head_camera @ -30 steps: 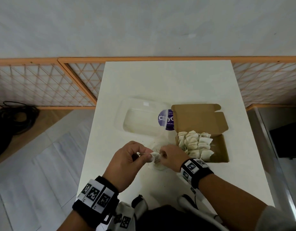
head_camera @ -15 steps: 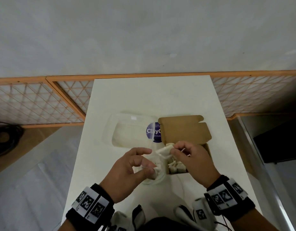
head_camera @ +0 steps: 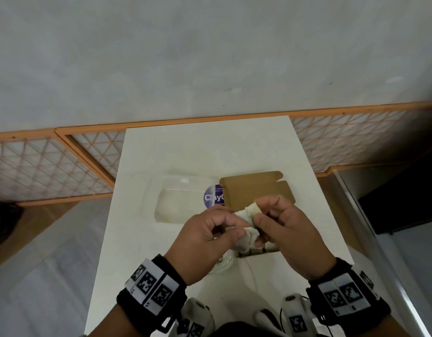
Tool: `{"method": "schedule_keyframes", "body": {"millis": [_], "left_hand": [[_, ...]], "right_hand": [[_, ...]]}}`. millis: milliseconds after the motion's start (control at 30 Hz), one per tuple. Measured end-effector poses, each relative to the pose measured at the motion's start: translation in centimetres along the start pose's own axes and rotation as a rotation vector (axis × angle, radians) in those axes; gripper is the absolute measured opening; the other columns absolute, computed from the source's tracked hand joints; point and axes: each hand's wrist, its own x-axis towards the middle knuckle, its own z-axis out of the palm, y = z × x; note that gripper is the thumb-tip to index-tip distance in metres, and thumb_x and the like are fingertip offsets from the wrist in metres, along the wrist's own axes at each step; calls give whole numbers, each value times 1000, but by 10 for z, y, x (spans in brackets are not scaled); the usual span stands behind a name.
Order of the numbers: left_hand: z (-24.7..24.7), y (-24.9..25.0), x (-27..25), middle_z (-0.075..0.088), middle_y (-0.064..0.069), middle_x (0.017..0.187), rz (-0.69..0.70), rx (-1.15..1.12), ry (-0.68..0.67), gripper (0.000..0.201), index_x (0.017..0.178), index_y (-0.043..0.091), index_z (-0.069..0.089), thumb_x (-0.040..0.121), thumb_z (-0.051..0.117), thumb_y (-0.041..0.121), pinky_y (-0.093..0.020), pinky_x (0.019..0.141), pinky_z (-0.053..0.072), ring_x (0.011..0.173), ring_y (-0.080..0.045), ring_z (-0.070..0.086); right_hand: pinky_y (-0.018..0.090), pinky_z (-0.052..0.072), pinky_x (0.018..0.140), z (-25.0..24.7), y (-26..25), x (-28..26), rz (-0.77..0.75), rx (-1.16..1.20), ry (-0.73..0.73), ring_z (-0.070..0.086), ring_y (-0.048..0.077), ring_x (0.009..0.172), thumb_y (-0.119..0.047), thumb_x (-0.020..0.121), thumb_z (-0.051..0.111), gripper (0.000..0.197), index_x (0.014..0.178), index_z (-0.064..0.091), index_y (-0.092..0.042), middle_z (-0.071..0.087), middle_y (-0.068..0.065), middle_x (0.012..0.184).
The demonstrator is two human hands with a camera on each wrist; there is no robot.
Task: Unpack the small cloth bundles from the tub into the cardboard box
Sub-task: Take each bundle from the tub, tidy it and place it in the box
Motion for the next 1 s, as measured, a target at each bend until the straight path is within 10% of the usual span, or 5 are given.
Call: {"method": "schedule_keyframes", "body": {"millis": [233,500,667,833,1000], "left_hand": [[7,0,3,67,11,118,63,42,44,16,97,24,83,92,77,10,-36,96,58,111,-17,69],[16,7,17,74,0,95,92,92,50,15,95,23,82,94,75,9,-33,85,60,87,-21,75],[20,10,23,72,4,95,52,110,28,18,98,32,83,93,77,15,-48,86,62,85,-23,77],[25,15,30,77,9,94,103,122,63,22,100,28,82,91,77,9,-23,81,58,91,-9,74],[33,18,37,76,11,89,56,-43,125,23,104,24,79,90,78,5,-18,73,54,79,-4,69]], "right_hand": [[54,63,81,-5,5,-7,-24,-7,15,73,33,82,-16,97,69,14,109,75,-16,77,14,99],[57,62,84,-8,1,-15,-93,-108,12,73,35,87,-31,89,74,10,95,73,-23,76,12,94],[44,62,85,-15,-3,-18,-150,-247,-1,73,20,95,-26,97,70,10,105,74,-31,77,-1,103],[33,61,88,-15,-9,-23,-152,-217,-70,74,18,103,-15,98,70,33,130,65,-24,77,-3,111],[30,61,80,-13,-10,-18,-70,-107,-43,77,18,94,-11,101,66,19,119,71,-14,80,6,102]]}}
